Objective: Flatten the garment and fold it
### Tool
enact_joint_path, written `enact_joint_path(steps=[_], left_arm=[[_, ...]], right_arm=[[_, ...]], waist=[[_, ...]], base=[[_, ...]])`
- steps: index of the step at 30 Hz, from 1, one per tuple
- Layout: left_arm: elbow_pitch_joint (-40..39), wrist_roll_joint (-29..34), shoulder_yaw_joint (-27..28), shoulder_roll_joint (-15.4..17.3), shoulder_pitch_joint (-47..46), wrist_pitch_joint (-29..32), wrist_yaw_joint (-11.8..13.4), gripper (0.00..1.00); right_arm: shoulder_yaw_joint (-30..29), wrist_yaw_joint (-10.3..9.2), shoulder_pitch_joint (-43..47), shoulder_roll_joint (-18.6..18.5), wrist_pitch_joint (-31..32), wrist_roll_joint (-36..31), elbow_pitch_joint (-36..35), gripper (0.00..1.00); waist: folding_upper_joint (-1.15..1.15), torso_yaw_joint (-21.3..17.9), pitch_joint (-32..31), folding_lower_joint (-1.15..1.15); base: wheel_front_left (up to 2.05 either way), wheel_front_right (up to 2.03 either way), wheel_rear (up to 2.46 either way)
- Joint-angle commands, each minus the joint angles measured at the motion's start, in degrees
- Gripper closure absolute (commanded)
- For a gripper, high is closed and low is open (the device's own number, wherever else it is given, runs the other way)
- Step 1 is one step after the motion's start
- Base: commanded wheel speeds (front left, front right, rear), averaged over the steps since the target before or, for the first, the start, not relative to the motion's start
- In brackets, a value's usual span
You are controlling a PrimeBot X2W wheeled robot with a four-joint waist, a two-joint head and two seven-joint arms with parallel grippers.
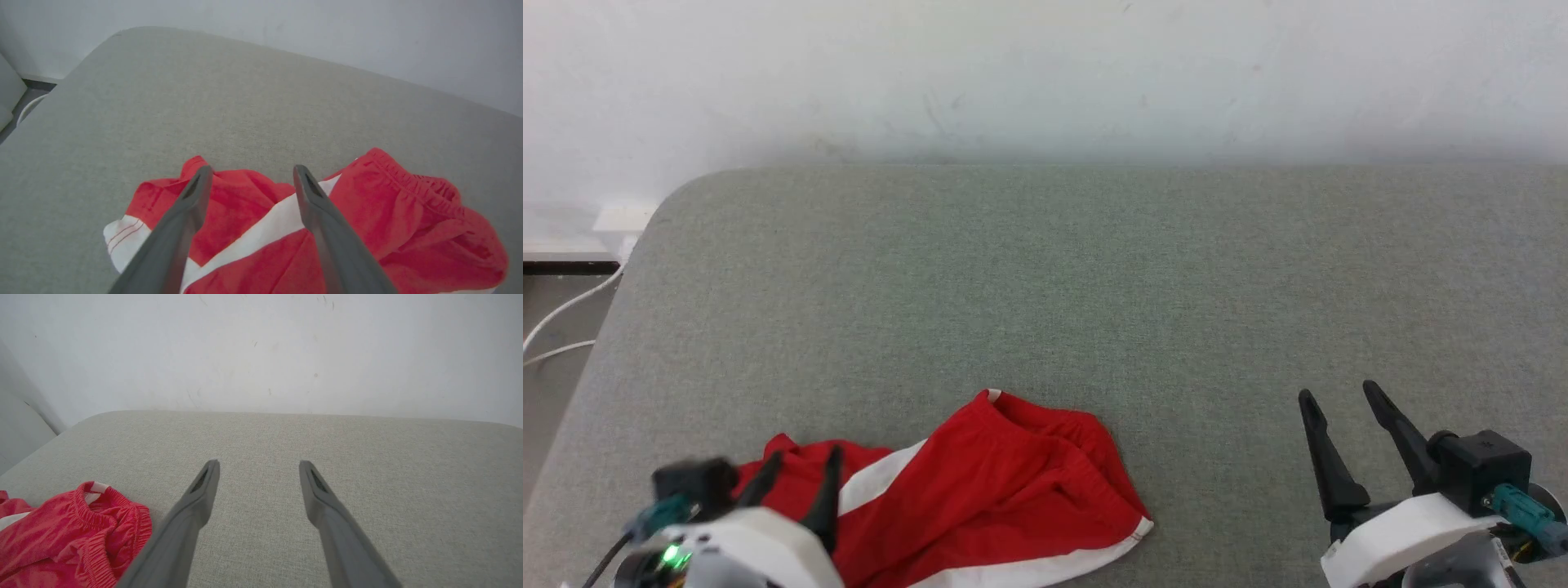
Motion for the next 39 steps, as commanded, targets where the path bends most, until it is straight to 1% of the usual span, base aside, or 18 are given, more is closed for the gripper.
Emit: enact_joint_path(steps=[1,5,8,10,14,15,16,18,21,25,28,32,36,37,39], left_arm=[[-0.21,0.64,-1.78,0.70,-3.23,2.10,-2.07,0.00],[2.31,0.81,-7.24,0.93,-10.13,9.48,-7.16,0.00],[5.99,0.42,-10.40,0.32,-14.50,14.56,-10.14,0.00],[9.18,-0.10,-11.95,0.04,-16.82,17.77,-11.77,0.00],[15.14,-0.65,-13.66,-0.73,-20.08,21.50,-13.55,0.00],[16.28,-0.53,-13.95,-0.79,-20.76,21.74,-14.01,0.64],[17.32,-0.53,-14.14,-0.96,-21.35,21.93,-14.38,1.00],[18.65,-0.18,-14.47,-1.28,-22.78,21.70,-15.15,1.00],[19.45,3.09,-14.47,-1.67,-26.21,17.58,-14.97,1.00],[20.63,6.77,-15.82,-4.11,-32.38,13.76,-15.95,1.00],[22.50,8.61,-16.65,-7.32,-37.97,11.11,-16.86,1.00],[26.96,10.22,-18.28,-12.23,-44.59,8.31,-18.54,1.00],[31.19,12.44,-19.99,-16.60,-50.77,3.71,-20.17,1.00],[31.19,12.44,-19.99,-16.60,-50.77,3.71,-20.17,1.00],[33.39,13.39,-20.79,-18.51,-53.90,2.00,-20.80,1.00]], right_arm=[[0.26,-0.04,0.26,0.13,0.23,0.23,-0.35,0.00],[0.65,-0.04,-0.41,0.13,0.30,0.13,-0.11,0.00],[0.73,-0.04,-0.90,0.13,0.28,0.09,-0.05,0.00],[0.89,-0.04,-1.18,0.13,0.30,0.08,-0.06,0.00],[1.08,-0.04,-1.54,0.13,0.18,0.36,0.29,0.00],[1.09,-0.04,-1.59,0.13,0.15,0.41,0.41,0.00],[1.08,-0.04,-1.63,0.13,0.11,0.49,0.52,0.00],[0.93,-0.04,-1.67,0.13,-0.03,0.62,0.72,0.00],[0.85,-0.04,-1.89,0.13,-0.11,0.68,0.97,0.00],[1.04,-0.04,-2.56,0.13,0.00,0.56,1.22,0.00],[1.65,-0.04,-3.44,0.13,0.13,0.40,1.24,0.00],[2.28,-0.04,-4.32,0.13,0.08,0.32,1.68,0.00],[2.68,-0.04,-4.85,0.13,0.00,0.43,2.16,0.00],[2.68,-0.04,-4.85,0.13,0.00,0.43,2.16,0.00],[2.96,-0.04,-5.20,0.13,-0.08,0.46,2.19,0.00]], waist=[[0.00,-0.39,0.22,0.00],[0.00,-1.52,0.61,0.00],[0.00,-2.64,1.12,0.00],[0.00,-3.50,1.57,0.00],[0.00,-5.11,2.29,0.00],[0.00,-5.48,2.46,0.00],[0.00,-5.77,2.58,0.00],[0.00,-6.16,2.72,0.00],[0.00,-6.67,2.92,0.00],[0.00,-7.44,3.33,0.00],[0.00,-8.68,4.25,0.00],[0.00,-10.87,5.75,0.00],[0.00,-12.76,7.42,0.00],[0.00,-12.76,7.42,0.00],[0.00,-13.52,8.54,0.00]], base=[[0.00,0.00,0.00],[0.00,0.00,0.00],[0.00,0.00,0.00],[0.00,0.00,0.00],[0.00,0.00,0.00],[0.00,0.00,0.00],[0.00,0.00,0.00],[0.00,0.00,0.00],[0.00,0.00,0.00],[0.00,0.00,0.00],[0.00,0.00,0.00],[0.00,0.00,0.00],[0.00,0.00,0.00],[0.00,0.00,0.00],[0.00,0.00,0.00]])
